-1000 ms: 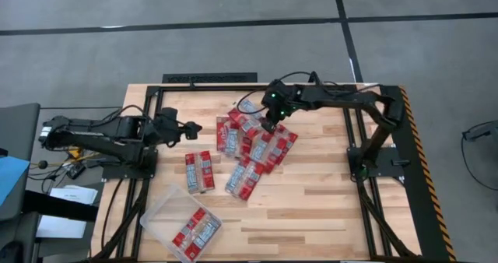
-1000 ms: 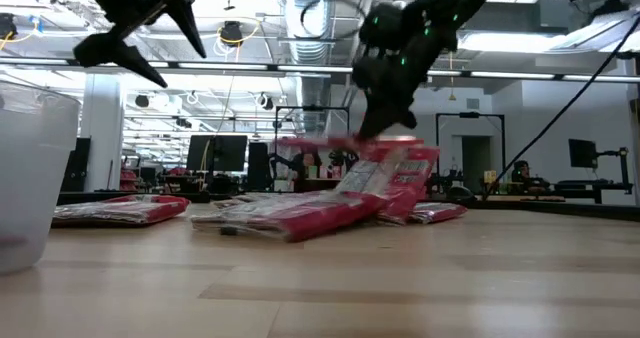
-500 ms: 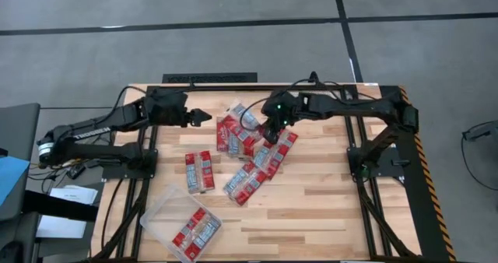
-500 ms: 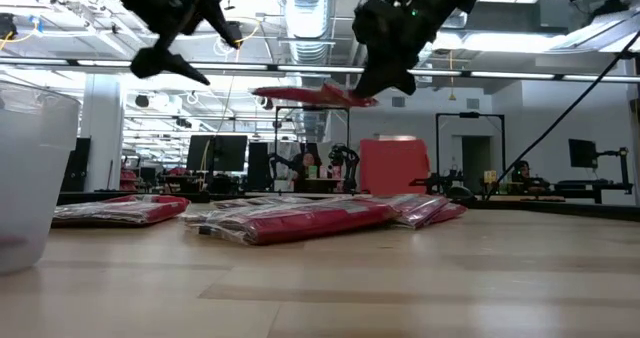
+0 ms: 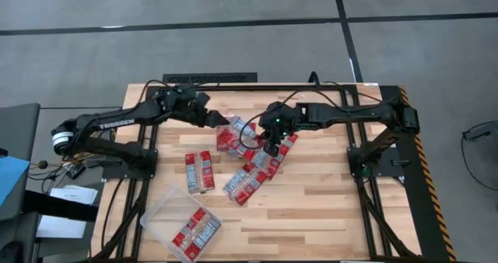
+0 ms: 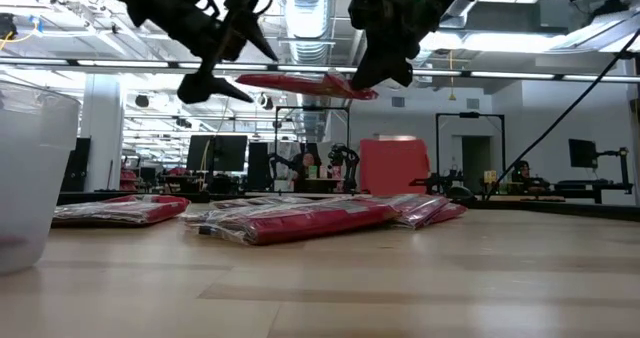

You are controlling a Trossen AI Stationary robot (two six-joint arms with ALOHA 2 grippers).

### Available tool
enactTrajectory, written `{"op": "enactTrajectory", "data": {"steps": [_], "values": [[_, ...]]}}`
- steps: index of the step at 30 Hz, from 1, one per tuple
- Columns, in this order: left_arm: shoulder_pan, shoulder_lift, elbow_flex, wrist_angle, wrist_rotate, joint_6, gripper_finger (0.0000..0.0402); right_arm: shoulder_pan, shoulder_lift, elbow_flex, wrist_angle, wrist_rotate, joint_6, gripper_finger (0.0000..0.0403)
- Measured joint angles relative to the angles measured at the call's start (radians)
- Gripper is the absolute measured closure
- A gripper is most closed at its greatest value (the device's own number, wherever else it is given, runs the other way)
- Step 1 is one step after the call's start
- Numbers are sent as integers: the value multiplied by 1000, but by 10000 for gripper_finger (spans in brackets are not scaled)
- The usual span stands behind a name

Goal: Sort popcorn bags into baskets
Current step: Put the red popcorn bag into the transparent bin

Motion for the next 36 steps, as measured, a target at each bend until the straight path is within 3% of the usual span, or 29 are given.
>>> {"op": "enactTrajectory", "data": {"steps": [7,11,14,21,23,27,30,36], "values": [[-33,82,0,58,97,-46,69,-4,0,0,6,19,0,403],[-62,122,0,111,115,-72,101,-5,0,0,12,19,-15,403],[-71,135,0,129,103,-78,157,-5,0,0,13,18,-16,402],[-73,127,0,146,73,-80,348,-5,0,0,15,19,-27,399],[-73,127,1,153,62,-80,382,-5,0,0,15,22,-30,398],[-73,128,1,158,66,-104,373,-5,0,1,14,23,-30,388],[-72,121,1,134,141,-114,373,-13,-3,2,1,13,-58,366],[-89,43,0,-165,310,-44,390,-51,-71,2,-80,13,-102,305]]}}
